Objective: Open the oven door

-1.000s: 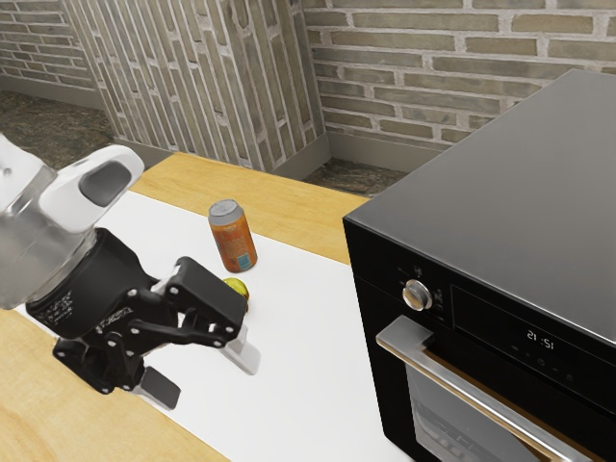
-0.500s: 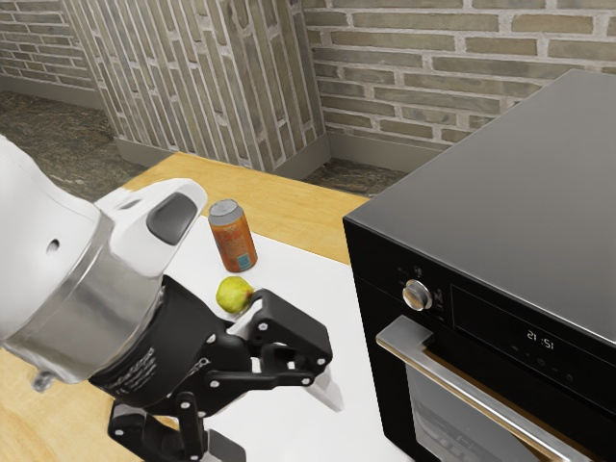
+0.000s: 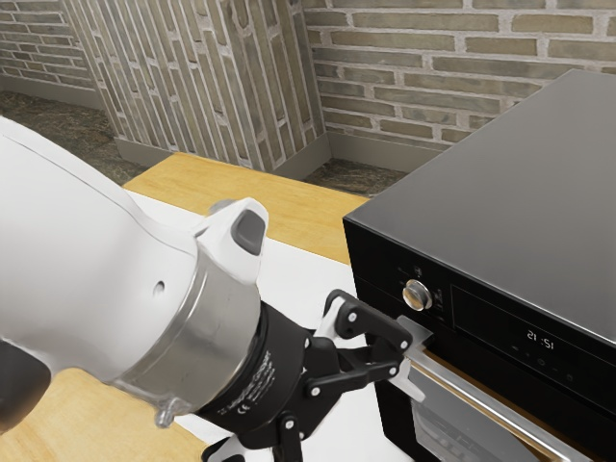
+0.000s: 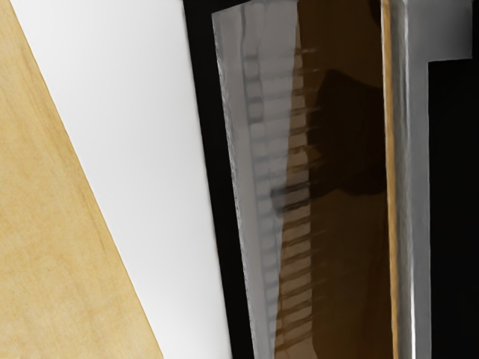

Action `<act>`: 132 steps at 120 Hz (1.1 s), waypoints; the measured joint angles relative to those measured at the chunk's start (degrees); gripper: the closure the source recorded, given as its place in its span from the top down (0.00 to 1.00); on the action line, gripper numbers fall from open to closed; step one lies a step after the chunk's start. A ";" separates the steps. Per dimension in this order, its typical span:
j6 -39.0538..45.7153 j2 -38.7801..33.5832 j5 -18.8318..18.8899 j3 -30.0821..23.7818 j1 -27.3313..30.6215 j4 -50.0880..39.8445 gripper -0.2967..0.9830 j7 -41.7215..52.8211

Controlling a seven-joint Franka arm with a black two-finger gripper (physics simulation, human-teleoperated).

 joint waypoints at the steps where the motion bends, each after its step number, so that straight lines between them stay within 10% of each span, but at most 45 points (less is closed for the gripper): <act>1: 0.11 0.12 0.06 0.03 -0.01 0.03 0.77 -0.35; 132: 7.30 10.95 -1.78 2.79 3.50 2.11 0.77 -12.97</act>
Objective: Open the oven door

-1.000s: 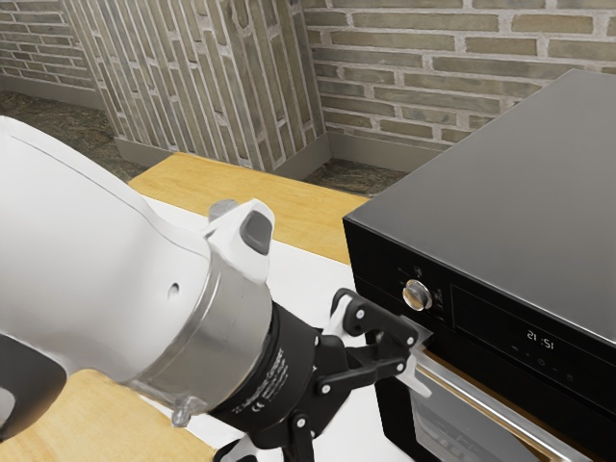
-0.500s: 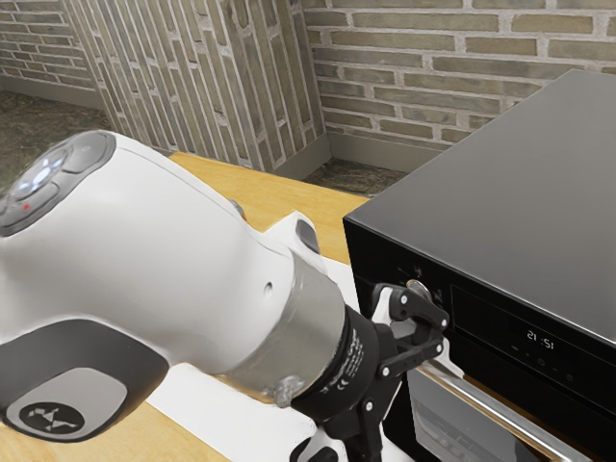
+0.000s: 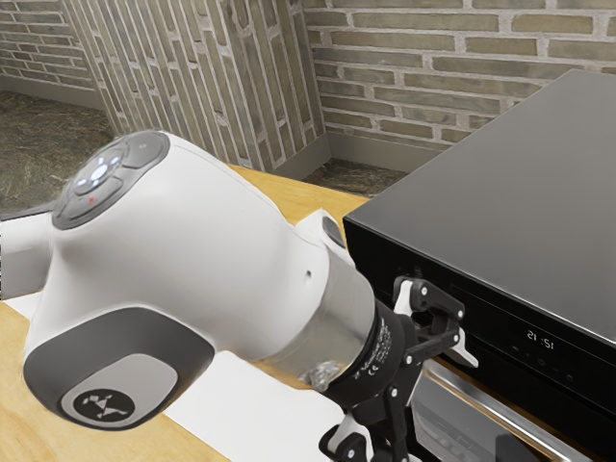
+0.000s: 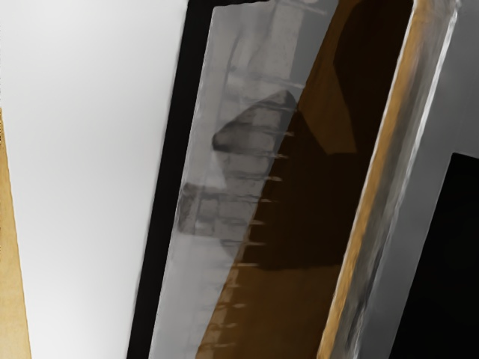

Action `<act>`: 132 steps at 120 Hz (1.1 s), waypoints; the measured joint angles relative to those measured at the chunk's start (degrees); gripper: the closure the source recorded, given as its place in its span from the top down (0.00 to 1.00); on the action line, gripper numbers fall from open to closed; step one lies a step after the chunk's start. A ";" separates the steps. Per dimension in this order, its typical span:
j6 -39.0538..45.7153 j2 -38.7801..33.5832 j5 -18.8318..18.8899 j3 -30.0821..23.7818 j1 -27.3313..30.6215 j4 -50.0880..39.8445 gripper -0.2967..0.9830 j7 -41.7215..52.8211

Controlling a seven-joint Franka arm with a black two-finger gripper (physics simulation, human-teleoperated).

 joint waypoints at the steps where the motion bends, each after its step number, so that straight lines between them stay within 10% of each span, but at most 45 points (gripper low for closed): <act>1: -0.02 -0.01 -0.14 -0.01 0.18 -0.18 0.77 0.20; 44: 1.26 -10.96 -3.58 -5.31 8.68 -12.73 0.76 6.60; 60: 4.77 -32.92 -3.59 -17.99 23.05 -30.87 0.68 5.19; 74: 3.67 -44.16 -12.11 -29.57 34.97 -35.90 0.72 6.72; 95: -23.68 -10.01 -10.56 -20.66 56.80 13.04 0.74 22.75; 132: -37.12 4.70 -11.31 -14.70 59.86 17.81 0.77 45.19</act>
